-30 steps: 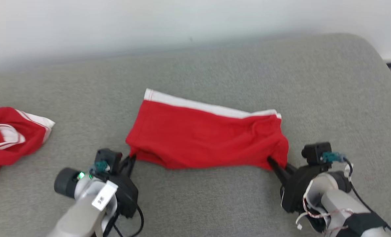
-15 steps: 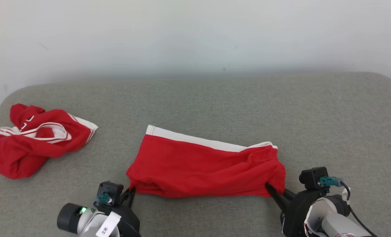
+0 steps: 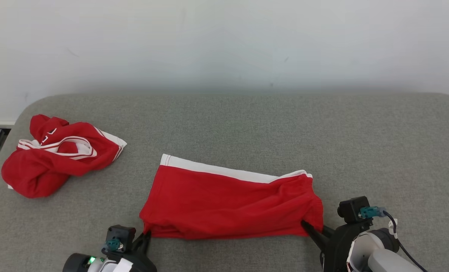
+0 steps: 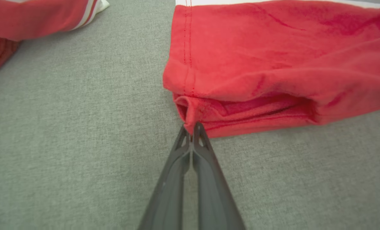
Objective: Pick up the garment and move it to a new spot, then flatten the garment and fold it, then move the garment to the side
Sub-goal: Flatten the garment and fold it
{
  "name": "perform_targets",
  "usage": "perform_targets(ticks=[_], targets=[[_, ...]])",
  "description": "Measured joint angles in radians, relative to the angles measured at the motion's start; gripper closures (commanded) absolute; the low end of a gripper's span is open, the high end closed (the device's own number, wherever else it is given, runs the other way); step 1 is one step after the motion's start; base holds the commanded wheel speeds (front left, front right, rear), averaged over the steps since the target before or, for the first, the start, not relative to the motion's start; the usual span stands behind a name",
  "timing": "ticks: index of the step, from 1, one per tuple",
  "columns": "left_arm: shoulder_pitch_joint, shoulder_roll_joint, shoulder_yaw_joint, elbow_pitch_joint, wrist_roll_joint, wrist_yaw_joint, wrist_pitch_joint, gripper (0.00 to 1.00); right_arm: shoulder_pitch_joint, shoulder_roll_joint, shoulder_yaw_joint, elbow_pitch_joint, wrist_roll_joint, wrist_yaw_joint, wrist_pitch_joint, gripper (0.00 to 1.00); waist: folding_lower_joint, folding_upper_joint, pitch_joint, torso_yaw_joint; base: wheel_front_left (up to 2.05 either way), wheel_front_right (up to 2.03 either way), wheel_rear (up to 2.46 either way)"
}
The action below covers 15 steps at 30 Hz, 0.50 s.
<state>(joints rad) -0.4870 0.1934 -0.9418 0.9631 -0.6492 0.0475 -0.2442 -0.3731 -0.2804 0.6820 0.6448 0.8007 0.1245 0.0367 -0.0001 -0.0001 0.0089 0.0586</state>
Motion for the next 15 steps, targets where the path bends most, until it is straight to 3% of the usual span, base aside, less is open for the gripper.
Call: perform_targets(ticks=[5, 6, 7, 8, 15], targets=[[0.002, -0.002, 0.001, -0.011, -0.001, 0.005, 0.0, 1.0, -0.001, -0.007, -0.005, -0.002, 0.0, -0.002, 0.013, 1.0, 0.0001, 0.0001, 0.012, -0.003, 0.0, 0.0, 0.0], [0.002, -0.002, 0.005, -0.011, -0.002, 0.005, 0.0, 1.0, -0.001, -0.007, -0.005, -0.002, 0.0, -0.002, 0.017, 0.86, 0.0001, 0.0, 0.013, -0.003, 0.0, 0.0, 0.0], [0.003, -0.002, 0.008, -0.011, -0.003, 0.005, 0.0, 0.71, -0.001, -0.007, -0.005, -0.002, 0.0, -0.003, 0.018, 0.43, 0.0001, 0.0001, 0.014, -0.003, 0.0, 0.0, 0.0], [0.003, -0.002, 0.012, -0.012, -0.005, 0.005, 0.0, 0.0, -0.001, -0.007, -0.007, -0.003, 0.003, -0.003, 0.022, 0.0, 0.0001, 0.0, 0.014, -0.003, 0.0, 0.0, 0.0], [0.009, 0.01, 0.048, -0.039, -0.021, 0.025, -0.003, 0.0, 0.001, -0.008, -0.044, -0.041, 0.065, -0.006, 0.025, 0.0, 0.0001, 0.0, 0.002, -0.002, 0.0, 0.0, 0.0]])
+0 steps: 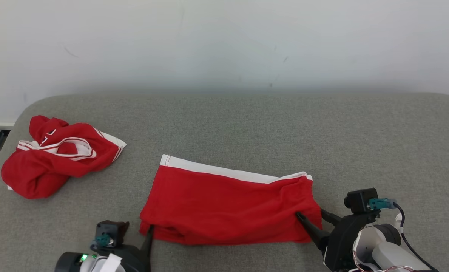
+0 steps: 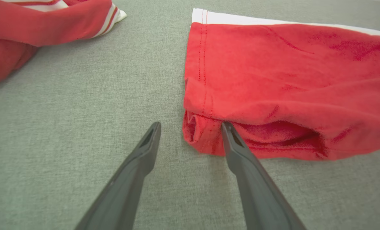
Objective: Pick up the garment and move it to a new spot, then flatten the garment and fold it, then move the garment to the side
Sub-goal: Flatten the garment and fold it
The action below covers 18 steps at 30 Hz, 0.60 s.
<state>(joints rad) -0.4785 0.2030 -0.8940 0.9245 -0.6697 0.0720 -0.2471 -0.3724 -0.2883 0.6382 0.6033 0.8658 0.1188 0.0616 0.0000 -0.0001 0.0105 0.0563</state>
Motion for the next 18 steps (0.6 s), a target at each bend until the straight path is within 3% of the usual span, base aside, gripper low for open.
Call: perform_targets(ticks=[6, 18], targets=[[0.012, 0.052, 0.043, -0.047, -0.016, 0.025, 0.0, 0.0, 0.025, -0.015, -0.021, -0.065, 0.014, 0.0, -0.011, 0.0, 0.0, 0.0, -0.012, -0.007, 0.0, 0.0, 0.0], [0.069, 0.095, 0.116, -0.231, 0.051, 0.052, -0.003, 0.0, 0.039, -0.037, -0.044, -0.122, -0.005, -0.074, -0.04, 0.0, 0.0, 0.0001, -0.017, -0.006, 0.0, 0.0, 0.0]])
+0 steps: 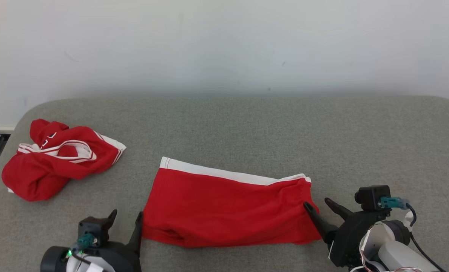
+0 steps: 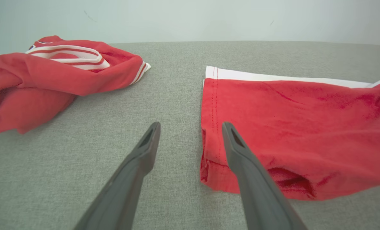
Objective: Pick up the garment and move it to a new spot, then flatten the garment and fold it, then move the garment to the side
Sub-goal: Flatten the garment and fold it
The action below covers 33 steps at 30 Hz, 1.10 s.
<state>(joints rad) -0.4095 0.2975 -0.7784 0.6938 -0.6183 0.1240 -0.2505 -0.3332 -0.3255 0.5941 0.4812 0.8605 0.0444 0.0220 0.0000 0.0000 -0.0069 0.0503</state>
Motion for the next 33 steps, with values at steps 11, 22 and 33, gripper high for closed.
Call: perform_targets(ticks=[11, 22, 33], targets=[[0.045, -0.006, 0.107, -0.041, 0.095, 0.0, -0.001, 0.0, -0.072, 0.018, -0.005, 0.035, 0.01, -0.042, 0.068, 0.0, 0.0, 0.0001, 0.029, 0.03, 0.0, 0.0, 0.0], [0.081, -0.034, 0.198, -0.101, 0.179, 0.0, -0.001, 0.0, -0.14, 0.021, 0.059, 0.131, -0.025, -0.09, 0.211, 0.0, 0.0, 0.0, 0.043, 0.073, 0.0, 0.0, 0.0], [0.137, -0.054, 0.277, -0.143, 0.243, 0.0, -0.001, 0.0, -0.175, 0.041, 0.09, 0.21, -0.026, -0.098, 0.321, 0.58, 0.0, 0.0, 0.051, 0.102, 0.0, 0.0, 0.0]])
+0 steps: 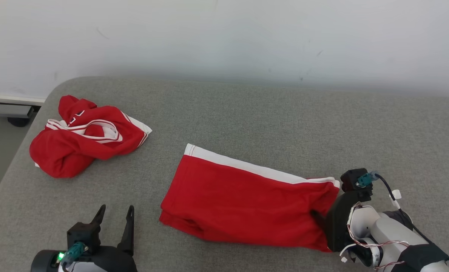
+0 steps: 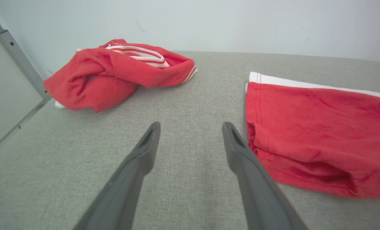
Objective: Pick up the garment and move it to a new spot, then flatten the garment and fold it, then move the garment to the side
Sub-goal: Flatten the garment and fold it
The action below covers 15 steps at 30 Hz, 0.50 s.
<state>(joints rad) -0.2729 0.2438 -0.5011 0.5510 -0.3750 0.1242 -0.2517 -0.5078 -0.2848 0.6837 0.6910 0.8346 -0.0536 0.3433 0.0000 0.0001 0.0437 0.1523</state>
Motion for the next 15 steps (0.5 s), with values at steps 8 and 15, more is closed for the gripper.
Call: perform_targets(ticks=[8, 15], targets=[[0.031, -0.02, 0.039, -0.028, 0.046, 0.0, 0.0, 0.0, -0.018, -0.003, -0.009, 0.022, 0.012, 0.021, 0.019, 1.0, 0.0, 0.0, -0.002, -0.003, 0.0, 0.0, 0.0], [0.055, -0.025, 0.072, -0.057, 0.068, 0.0, 0.0, 0.0, -0.075, -0.096, -0.028, 0.027, 0.006, 0.037, 0.028, 1.0, 0.0, 0.0, -0.008, -0.031, 0.0, 0.0, 0.0]])
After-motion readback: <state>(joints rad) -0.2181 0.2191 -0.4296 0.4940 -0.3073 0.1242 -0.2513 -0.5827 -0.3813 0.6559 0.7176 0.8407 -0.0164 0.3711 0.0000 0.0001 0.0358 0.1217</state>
